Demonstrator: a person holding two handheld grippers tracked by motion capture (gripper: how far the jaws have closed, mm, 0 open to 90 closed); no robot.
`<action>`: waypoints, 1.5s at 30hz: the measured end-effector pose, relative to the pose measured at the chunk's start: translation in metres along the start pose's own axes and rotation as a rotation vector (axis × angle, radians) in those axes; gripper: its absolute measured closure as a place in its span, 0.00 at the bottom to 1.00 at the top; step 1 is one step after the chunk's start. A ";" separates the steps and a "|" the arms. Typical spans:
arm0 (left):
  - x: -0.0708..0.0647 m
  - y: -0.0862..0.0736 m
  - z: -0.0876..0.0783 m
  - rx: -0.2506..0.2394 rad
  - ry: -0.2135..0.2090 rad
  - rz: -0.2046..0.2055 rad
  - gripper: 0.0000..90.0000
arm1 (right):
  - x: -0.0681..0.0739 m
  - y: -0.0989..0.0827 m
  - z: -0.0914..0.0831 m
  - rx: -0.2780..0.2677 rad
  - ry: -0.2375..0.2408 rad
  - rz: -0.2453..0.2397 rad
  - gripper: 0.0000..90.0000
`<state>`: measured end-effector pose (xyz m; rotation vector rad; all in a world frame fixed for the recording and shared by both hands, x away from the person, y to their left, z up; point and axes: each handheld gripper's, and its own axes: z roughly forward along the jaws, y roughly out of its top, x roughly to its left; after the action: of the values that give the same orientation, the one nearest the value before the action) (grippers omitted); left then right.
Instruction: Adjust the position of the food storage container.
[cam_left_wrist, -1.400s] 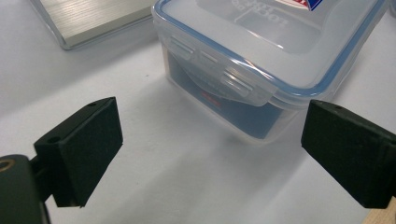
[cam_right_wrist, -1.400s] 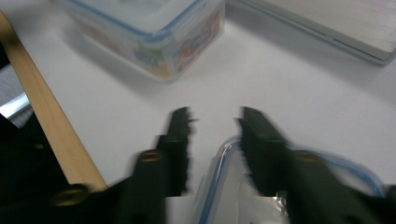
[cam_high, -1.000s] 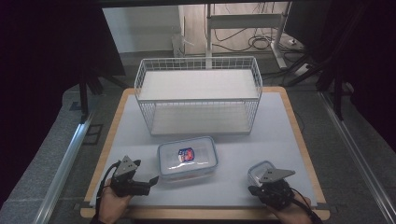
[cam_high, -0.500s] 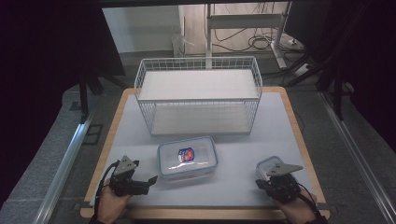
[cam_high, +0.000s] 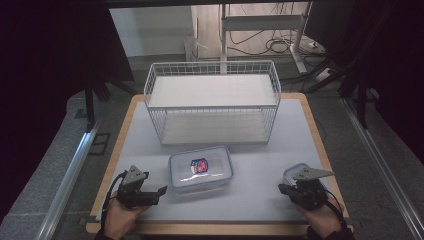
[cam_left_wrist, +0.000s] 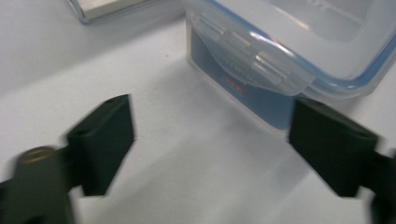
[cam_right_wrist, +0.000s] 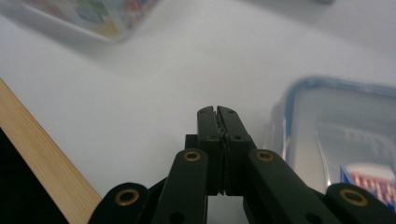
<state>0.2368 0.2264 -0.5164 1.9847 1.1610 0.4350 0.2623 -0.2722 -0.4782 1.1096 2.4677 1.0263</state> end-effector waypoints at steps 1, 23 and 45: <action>-0.001 0.002 -0.001 -0.004 0.003 -0.003 0.35 | 0.001 0.006 0.003 -0.020 0.020 0.007 0.99; 0.004 0.027 0.040 0.050 -0.039 -0.083 1.00 | 0.019 0.070 0.084 -0.026 0.082 0.004 1.00; -0.018 0.051 0.069 0.052 -0.081 -0.035 1.00 | 0.020 0.065 0.088 0.037 0.019 -0.018 1.00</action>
<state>0.2998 0.1659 -0.5199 2.0044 1.1646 0.3068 0.3263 -0.1836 -0.4957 1.0914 2.5168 0.9937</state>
